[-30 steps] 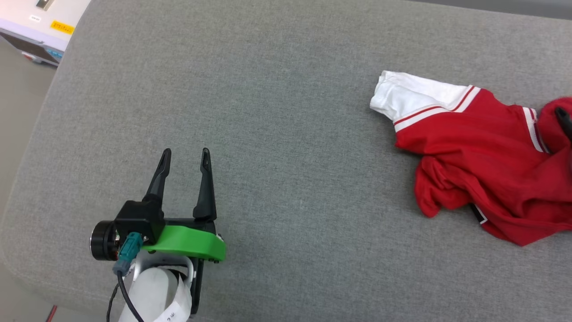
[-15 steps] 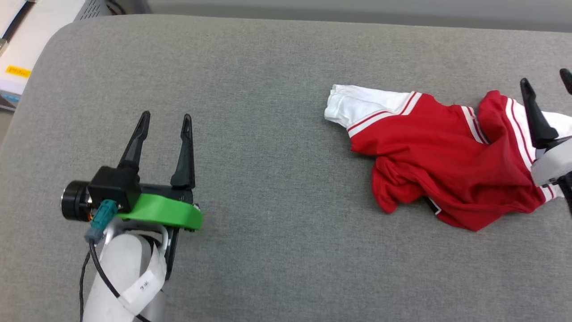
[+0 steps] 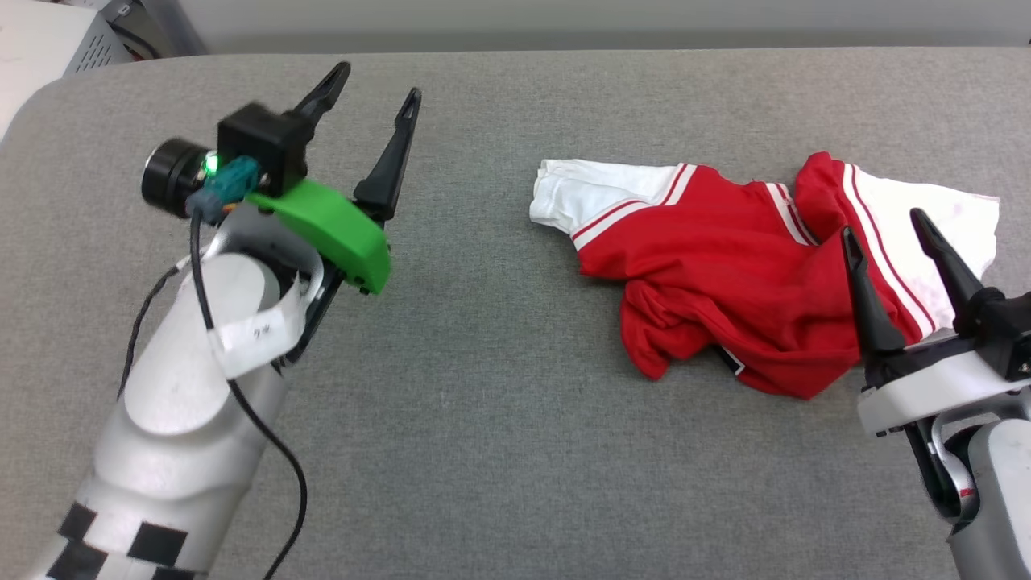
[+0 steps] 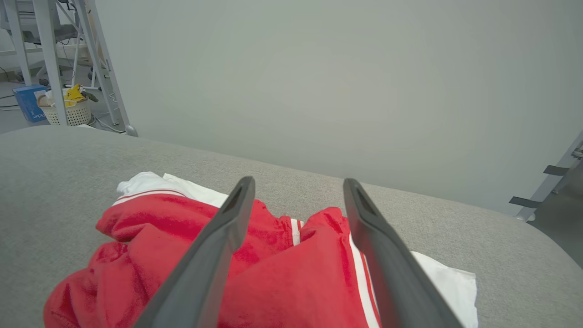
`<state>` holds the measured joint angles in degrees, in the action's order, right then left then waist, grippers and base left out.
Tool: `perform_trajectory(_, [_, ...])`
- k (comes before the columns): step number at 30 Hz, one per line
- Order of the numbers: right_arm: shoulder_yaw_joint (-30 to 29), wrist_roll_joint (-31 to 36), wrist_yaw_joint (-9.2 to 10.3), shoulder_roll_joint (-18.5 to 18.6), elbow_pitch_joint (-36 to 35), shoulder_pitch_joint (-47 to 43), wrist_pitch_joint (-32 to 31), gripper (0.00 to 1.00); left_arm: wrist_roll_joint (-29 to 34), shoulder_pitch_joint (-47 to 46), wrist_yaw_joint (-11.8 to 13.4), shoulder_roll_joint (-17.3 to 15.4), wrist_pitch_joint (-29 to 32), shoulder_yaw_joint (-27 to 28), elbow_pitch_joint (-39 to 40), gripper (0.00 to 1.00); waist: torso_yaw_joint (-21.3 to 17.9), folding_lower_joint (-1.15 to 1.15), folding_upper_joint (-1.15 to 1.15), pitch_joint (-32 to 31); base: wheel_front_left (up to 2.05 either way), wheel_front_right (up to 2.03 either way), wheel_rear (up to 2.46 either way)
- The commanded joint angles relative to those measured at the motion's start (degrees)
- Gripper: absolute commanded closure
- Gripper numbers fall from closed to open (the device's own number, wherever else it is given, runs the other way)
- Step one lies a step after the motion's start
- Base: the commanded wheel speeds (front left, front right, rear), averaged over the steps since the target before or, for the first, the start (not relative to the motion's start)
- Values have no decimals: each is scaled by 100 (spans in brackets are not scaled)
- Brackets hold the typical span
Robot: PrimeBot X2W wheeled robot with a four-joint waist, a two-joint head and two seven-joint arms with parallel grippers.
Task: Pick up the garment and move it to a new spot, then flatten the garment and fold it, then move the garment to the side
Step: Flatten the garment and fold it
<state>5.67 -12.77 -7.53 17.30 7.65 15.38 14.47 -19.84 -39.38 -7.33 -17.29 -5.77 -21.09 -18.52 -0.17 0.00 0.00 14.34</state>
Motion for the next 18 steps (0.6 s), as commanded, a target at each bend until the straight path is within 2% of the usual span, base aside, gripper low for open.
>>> perform_trajectory(1, [-14,74,4,-73,-104,-132,51,0,-226,-325,-14,-126,241,-261,-65,0,-69,0,0,22,0,0,0])
perform_trajectory(9, [94,239,4,-447,-448,-448,52,0,-1604,-1735,-15,-522,2153,-2014,-338,0,-350,0,0,225,0,0,0])
perform_trajectory(18, [257,278,4,-644,-553,-262,52,0,-2753,-2954,-15,-568,3820,-3690,-618,0,-750,0,0,720,0,0,0])
